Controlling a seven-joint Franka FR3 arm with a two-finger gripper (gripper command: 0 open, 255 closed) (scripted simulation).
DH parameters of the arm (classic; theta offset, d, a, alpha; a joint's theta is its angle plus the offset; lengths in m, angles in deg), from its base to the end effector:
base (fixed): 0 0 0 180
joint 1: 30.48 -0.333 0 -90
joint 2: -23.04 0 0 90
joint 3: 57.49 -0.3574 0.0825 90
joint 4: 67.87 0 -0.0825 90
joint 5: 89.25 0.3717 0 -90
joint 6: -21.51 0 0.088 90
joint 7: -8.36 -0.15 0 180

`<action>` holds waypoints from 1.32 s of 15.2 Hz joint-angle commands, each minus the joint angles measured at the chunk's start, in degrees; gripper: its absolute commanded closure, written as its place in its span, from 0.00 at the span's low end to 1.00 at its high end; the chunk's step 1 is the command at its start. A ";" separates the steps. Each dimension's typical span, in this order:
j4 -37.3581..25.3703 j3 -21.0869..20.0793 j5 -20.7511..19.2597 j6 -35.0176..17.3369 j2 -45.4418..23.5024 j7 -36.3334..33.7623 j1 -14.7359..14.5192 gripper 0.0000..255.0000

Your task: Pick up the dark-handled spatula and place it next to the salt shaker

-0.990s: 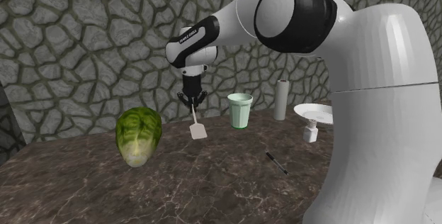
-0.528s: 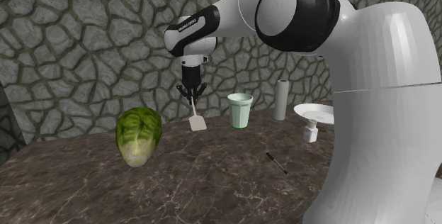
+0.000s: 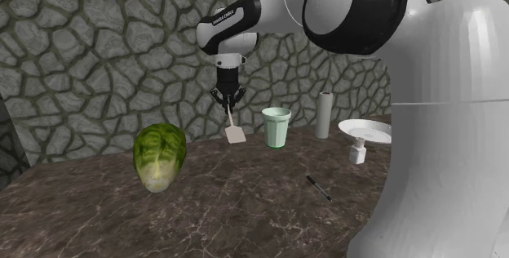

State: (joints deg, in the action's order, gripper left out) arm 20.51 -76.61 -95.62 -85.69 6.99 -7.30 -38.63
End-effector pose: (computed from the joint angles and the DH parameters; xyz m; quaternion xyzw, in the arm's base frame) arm 0.5954 0.2659 0.5038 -0.9936 -0.1083 -0.0329 0.0038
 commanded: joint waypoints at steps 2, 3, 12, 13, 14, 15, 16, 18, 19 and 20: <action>3.88 1.02 1.41 -1.27 2.90 3.84 2.80 1.00; 5.20 1.41 1.89 -1.66 3.92 5.19 3.74 1.00; 13.40 5.92 5.21 -3.81 10.46 17.71 11.20 1.00; 13.94 6.50 5.47 -3.93 10.91 19.10 11.95 1.00; 14.41 7.09 5.70 -4.02 11.30 20.49 12.69 1.00; 14.81 7.67 5.92 -4.09 11.63 21.88 13.44 1.00; 15.13 8.27 6.11 -4.15 11.90 23.26 14.17 1.00; 15.59 9.47 6.46 -4.21 12.29 26.01 15.62 1.00; 15.71 10.09 6.61 -4.21 12.40 27.38 16.31 1.00; 15.77 10.71 6.75 -4.20 12.46 28.75 17.02 1.00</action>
State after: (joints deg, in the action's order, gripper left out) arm 36.24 -66.62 -89.02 -89.78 19.55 19.78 -22.45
